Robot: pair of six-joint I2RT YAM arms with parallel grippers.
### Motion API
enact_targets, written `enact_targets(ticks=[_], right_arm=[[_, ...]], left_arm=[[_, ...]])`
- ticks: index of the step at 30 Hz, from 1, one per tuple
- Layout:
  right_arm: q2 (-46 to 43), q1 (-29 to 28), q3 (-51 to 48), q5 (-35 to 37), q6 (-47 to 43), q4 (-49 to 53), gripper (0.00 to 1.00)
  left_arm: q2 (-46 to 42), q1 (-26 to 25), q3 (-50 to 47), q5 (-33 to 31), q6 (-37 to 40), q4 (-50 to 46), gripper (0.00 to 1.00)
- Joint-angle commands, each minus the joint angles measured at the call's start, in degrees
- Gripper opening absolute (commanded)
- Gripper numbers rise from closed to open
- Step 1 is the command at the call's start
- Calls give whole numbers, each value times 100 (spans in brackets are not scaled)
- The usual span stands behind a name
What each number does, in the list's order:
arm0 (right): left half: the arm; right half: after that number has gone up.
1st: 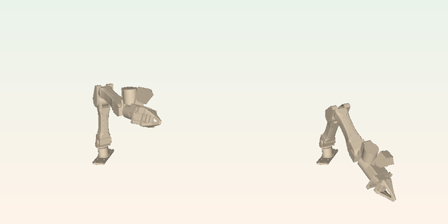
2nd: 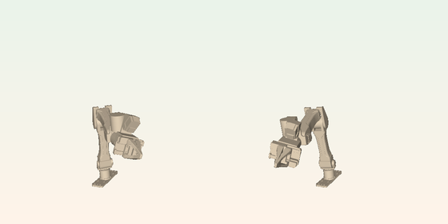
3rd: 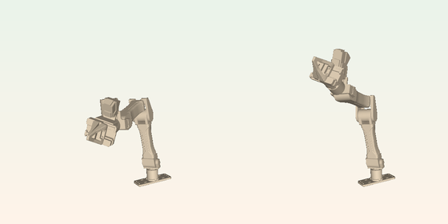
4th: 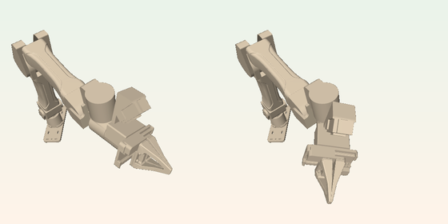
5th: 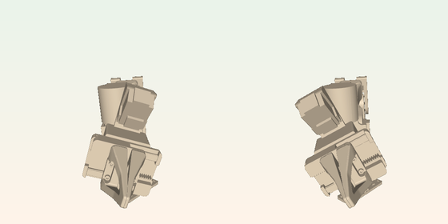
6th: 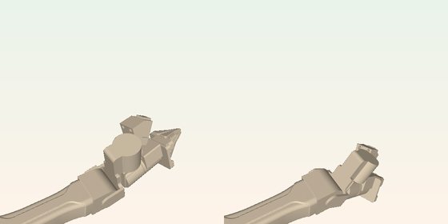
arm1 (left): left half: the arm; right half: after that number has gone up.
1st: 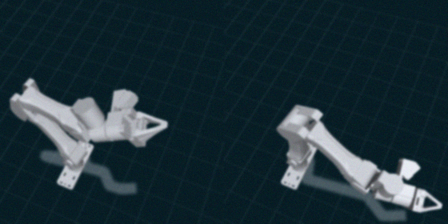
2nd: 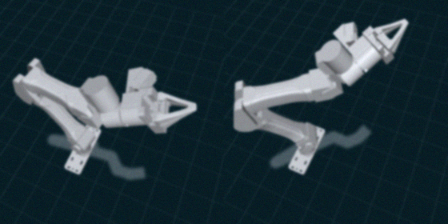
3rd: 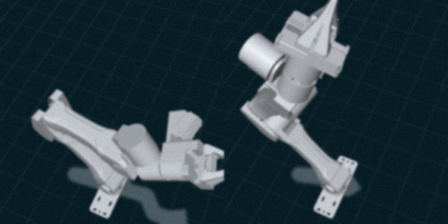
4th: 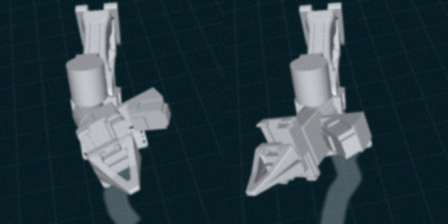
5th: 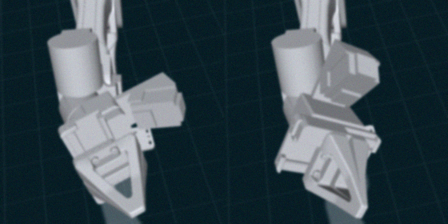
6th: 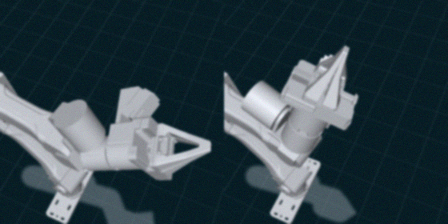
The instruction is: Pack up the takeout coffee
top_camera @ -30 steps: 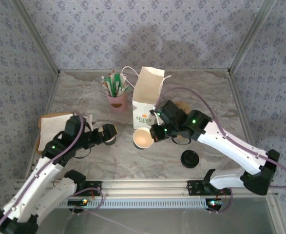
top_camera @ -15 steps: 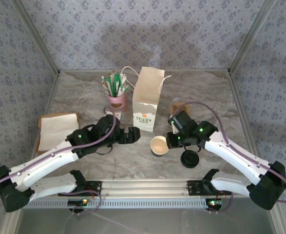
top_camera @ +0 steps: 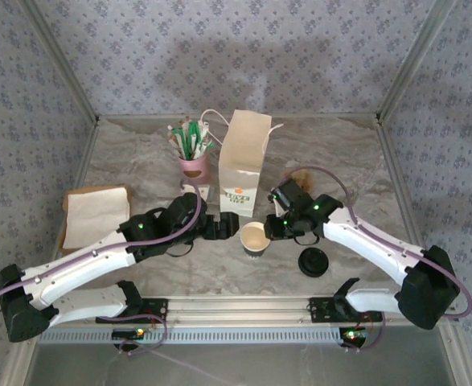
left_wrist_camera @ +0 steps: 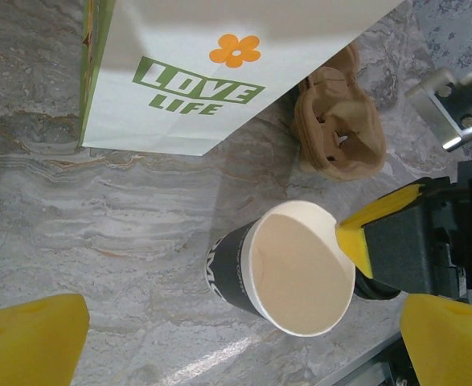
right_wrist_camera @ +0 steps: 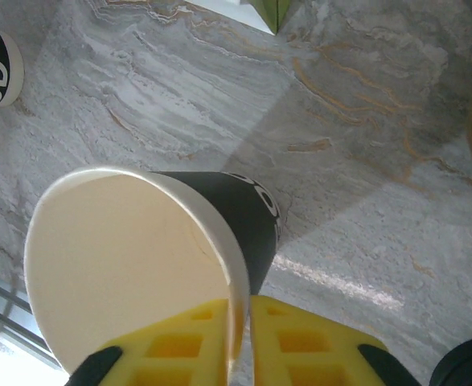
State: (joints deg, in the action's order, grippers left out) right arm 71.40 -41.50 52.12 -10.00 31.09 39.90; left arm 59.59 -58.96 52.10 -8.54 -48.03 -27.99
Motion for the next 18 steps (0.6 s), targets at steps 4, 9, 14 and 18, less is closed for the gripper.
enact_targets(ticks=[4, 9, 14, 18], right_arm=[[51, -20, 192, -55, -41, 3, 26], [-231, -16, 236, 19, -33, 331, 39], [-656, 30, 298, 314, 2, 725, 60], [-1083, 44, 342, 632, 113, 1189, 92]], left_arm=[[26, -54, 118, -122, 181, 125, 99], [59, -152, 220, -222, 290, 56, 100], [139, -333, 334, -346, 381, 14, 99], [192, -608, 438, -564, 475, 4, 99]])
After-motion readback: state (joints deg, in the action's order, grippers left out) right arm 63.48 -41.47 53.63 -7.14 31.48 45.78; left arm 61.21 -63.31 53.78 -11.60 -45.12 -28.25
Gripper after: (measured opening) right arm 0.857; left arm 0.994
